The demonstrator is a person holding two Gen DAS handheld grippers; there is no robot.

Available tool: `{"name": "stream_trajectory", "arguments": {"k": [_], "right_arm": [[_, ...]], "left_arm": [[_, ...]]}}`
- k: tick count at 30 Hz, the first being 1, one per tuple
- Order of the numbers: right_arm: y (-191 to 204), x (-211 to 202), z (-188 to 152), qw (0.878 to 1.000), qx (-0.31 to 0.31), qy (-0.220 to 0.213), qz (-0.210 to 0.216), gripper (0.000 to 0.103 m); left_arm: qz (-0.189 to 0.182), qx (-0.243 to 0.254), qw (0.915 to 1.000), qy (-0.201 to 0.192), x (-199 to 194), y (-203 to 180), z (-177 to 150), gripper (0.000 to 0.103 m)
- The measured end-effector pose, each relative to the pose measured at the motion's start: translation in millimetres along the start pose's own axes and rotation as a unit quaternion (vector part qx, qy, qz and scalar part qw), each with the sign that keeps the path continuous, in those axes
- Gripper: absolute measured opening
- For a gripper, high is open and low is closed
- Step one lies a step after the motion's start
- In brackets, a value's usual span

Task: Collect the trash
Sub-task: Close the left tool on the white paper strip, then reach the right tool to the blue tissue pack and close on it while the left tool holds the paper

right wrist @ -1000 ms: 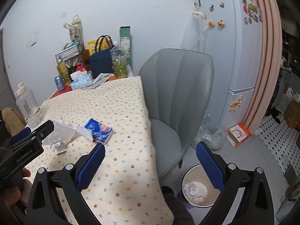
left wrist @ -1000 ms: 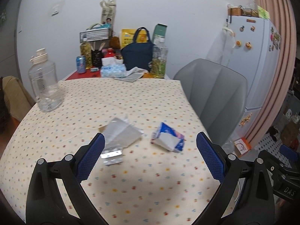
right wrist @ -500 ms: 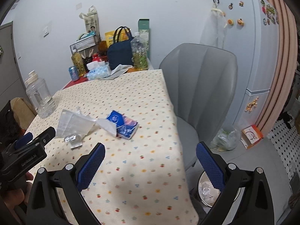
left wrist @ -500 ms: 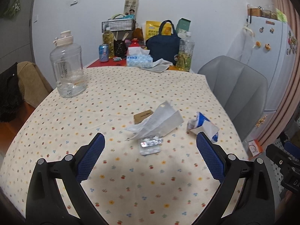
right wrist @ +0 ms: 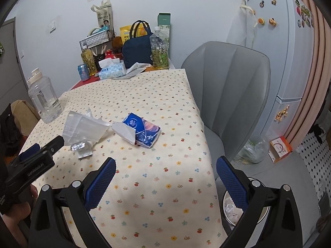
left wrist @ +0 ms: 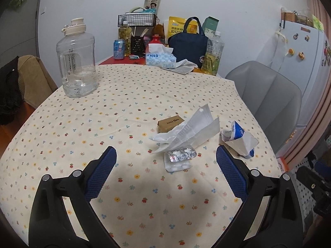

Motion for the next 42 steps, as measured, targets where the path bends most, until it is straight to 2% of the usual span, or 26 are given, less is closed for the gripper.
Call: {"name": "stream_trajectory", "arguments": {"k": [4,10,18,19,21,22,23,24,30,38,42], "right_arm": [[-8,4,2,1.000,0.005,0.003,-0.005,0.095],[-13,8,5,1.000,0.010,0.002,-0.010,0.095],[-18,8,7,1.000,0.016,0.000,-0.017,0.095],[-19,8,7,1.000,0.016,0.000,-0.017,0.095],[-19,8,7,1.000,0.016,0.000,-0.017,0.095],[-19,7,7,1.000,0.015,-0.001,-0.017,0.095],[-19,7,7,1.000,0.015,-0.001,-0.017,0.095],[-18,7,7,1.000,0.014,-0.001,-0.017,0.095],[-9,5,7,1.000,0.008,-0.003,-0.009,0.095],[13,-3,11,1.000,-0.006,-0.013,0.010,0.095],[24,-5,10,1.000,-0.013,-0.013,0.021,0.095]], "left_arm": [[-0.005,0.004,1.0000,-0.005,6,-8,8,0.085],[-0.017,0.010,0.9998,-0.005,14,-21,15,0.067],[-0.024,0.006,0.9997,0.000,30,-22,19,0.064],[-0.024,0.006,0.9997,0.001,32,-22,19,0.060],[-0.029,0.004,0.9994,0.017,37,-22,17,0.040],[-0.034,0.003,0.9991,0.026,39,-23,15,0.022],[-0.036,0.005,0.9988,0.034,41,-24,14,0.010],[-0.035,0.009,0.9986,0.038,41,-25,13,0.004],[-0.043,0.007,0.9989,0.016,16,-21,18,0.002],[-0.025,-0.017,0.9990,-0.033,-26,5,44,0.002],[-0.012,-0.024,0.9988,-0.042,-36,21,48,0.002]]}}
Point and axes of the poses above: each gripper's, at about its wrist camera, not at the fingertips, and x roughly the way its jaws point, y to its left, z to its top, the point moved 5 cm from there along x, roughly the way its jaws point, and after that the axes turned 3 degrees about -y, right-handed, at the moved point
